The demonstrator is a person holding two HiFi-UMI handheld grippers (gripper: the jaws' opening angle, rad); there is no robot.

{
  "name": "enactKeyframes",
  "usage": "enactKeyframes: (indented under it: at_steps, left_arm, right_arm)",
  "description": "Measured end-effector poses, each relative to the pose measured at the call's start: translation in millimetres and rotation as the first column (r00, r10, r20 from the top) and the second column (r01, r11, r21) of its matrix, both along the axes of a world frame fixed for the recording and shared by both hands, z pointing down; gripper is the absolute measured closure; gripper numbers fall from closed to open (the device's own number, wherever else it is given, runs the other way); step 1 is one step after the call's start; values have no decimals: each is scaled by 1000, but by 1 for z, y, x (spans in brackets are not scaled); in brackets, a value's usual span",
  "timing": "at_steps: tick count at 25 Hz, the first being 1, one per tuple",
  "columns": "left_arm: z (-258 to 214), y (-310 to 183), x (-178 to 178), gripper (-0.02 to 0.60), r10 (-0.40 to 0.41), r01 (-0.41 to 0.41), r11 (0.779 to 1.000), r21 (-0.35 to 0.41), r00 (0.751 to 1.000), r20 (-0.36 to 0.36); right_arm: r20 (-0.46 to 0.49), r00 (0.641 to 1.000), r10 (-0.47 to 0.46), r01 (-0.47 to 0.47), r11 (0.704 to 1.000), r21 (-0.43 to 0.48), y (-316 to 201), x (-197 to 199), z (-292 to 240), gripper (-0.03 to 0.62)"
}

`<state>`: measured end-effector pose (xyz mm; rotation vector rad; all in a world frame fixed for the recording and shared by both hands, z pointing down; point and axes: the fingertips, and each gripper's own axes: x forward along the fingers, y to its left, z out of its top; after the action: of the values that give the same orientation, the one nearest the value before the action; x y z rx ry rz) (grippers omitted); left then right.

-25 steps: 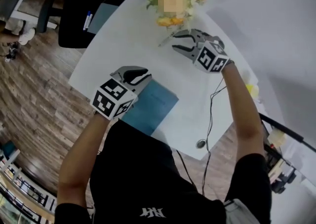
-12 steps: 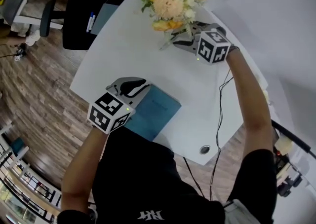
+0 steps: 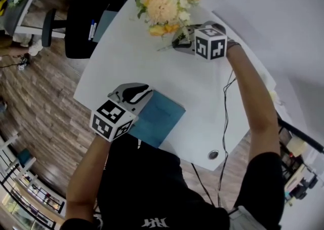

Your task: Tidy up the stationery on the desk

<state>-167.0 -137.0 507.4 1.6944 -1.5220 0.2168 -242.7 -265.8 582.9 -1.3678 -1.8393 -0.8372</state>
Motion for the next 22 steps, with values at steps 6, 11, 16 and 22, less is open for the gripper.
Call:
enactKeyframes:
  at_steps: [6,11,16,22]
  left_arm:
    - [12,9,4,515,82,-81,996,-43,996,19]
    - [7,16,4,515,202,-201,979,-25,975,92]
    - [5,30,-4,515,278,-280,960,14,957,86]
    - [11,52,14,515,439,-442,896,48,897,59]
  right_arm:
    - [30,976,216,-215,976,-41,-16,27,-14,530]
    - [-16,833,553,-549,823,-148,-44,86,-41,530]
    - [-109,480,870,-850,432,-301,-40,147,-78,530]
    - [-251,-17,968,-893,-127,-432,9,230,-90,530]
